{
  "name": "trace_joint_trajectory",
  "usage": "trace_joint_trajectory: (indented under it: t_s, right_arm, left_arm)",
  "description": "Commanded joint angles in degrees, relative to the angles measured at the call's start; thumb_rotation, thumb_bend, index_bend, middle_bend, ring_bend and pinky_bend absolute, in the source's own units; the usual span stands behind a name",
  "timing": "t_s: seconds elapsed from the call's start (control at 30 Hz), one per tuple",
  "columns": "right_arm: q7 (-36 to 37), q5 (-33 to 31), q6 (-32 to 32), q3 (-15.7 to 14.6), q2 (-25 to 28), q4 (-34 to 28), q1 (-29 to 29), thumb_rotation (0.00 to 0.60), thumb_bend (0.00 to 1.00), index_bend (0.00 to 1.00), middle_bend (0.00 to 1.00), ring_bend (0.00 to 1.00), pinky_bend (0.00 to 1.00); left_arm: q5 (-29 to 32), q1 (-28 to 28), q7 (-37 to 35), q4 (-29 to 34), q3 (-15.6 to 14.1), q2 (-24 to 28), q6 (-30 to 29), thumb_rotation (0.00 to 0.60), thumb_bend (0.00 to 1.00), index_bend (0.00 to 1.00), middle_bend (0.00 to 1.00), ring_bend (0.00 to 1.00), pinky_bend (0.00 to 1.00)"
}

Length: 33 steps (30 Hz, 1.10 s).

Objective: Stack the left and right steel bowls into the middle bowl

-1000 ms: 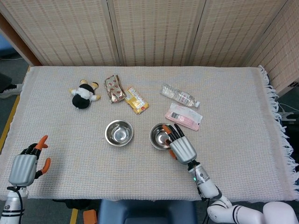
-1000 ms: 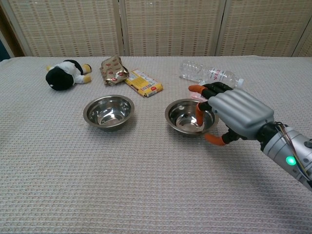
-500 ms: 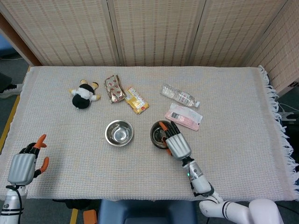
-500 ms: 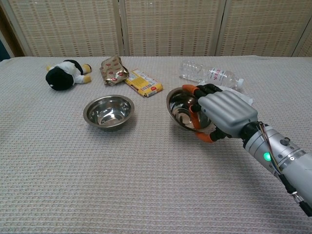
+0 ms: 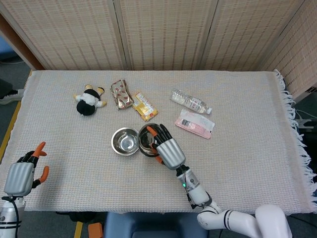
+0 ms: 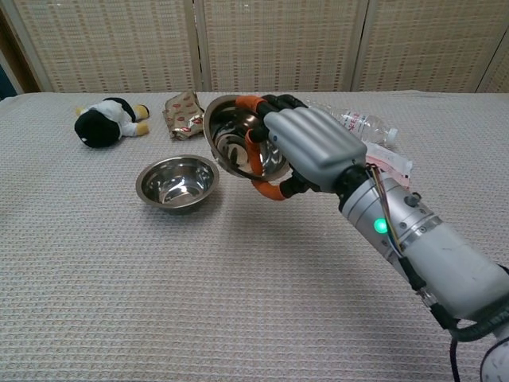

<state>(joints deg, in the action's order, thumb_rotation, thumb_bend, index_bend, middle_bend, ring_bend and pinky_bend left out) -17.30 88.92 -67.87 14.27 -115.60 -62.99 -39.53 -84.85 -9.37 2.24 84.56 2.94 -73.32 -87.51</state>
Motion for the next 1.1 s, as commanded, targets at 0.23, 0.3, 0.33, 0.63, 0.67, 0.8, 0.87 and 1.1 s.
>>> trace_joint_trajectory:
  t_s: [0.23, 0.3, 0.33, 0.63, 0.67, 0.8, 0.87, 1.1]
  right_arm:
    - [-1.0, -8.2, 8.0, 7.5, -10.3, 8.5, -9.3, 0.600, 0.36, 0.71, 0.06, 0.00, 0.00]
    - [-0.4, -8.8, 8.7, 8.0, -12.1, 10.7, -10.8, 0.600, 0.36, 0.66, 0.06, 0.00, 0.00]
    - [-0.1, -8.9, 8.9, 8.1, -13.1, 12.1, -11.6, 0.600, 0.36, 0.63, 0.06, 0.00, 0.00]
    - [-0.8, -9.7, 7.8, 6.1, -13.3, 13.2, -12.6, 0.600, 0.18, 0.00, 0.00, 0.00, 0.00]
    - [-1.8, -9.4, 7.1, 5.5, -11.9, 11.4, -11.8, 0.600, 0.17, 0.00, 0.00, 0.00, 0.00]
    - [-7.5, -7.7, 1.1, 1.3, -1.4, -2.6, -4.8, 0.600, 0.14, 0.00, 0.00, 0.00, 0.00]
    - [-12.0, -7.9, -2.4, -2.5, 8.0, -14.1, 1.4, 0.600, 0.14, 0.00, 0.00, 0.00, 0.00]
    - [-23.2, -13.5, -16.7, -15.6, 38.1, -38.9, 21.6, 0.600, 0.13, 0.00, 0.00, 0.00, 0.00]
  left_arm:
    - [0.0, 0.5, -2.4, 0.4, 0.4, 1.4, 0.3, 0.600, 0.47, 0.03, 0.33, 0.25, 0.42]
    - [-0.2, 0.7, -3.1, 0.5, 0.5, 1.6, 0.1, 0.600, 0.47, 0.03, 0.33, 0.25, 0.42]
    - [-0.2, 0.7, -3.4, 0.5, 0.6, 1.8, 0.0, 0.600, 0.47, 0.03, 0.33, 0.25, 0.42]
    - [-0.7, 1.2, -5.4, 0.5, 0.8, 2.7, -0.5, 0.600, 0.47, 0.02, 0.33, 0.24, 0.42]
    - [-0.9, 1.3, -5.6, 0.6, 0.8, 2.8, -0.7, 0.600, 0.47, 0.02, 0.33, 0.25, 0.42]
    - [-1.9, 2.0, -6.6, 1.4, 0.3, 3.9, -1.5, 0.600, 0.47, 0.02, 0.26, 0.22, 0.41]
    - [-2.1, 2.7, -7.1, 2.7, -0.4, 5.7, -1.6, 0.600, 0.46, 0.02, 0.19, 0.16, 0.36]
    - [0.7, 5.2, -4.1, 8.3, -2.3, 11.1, 0.0, 0.600, 0.43, 0.02, 0.05, 0.01, 0.17]
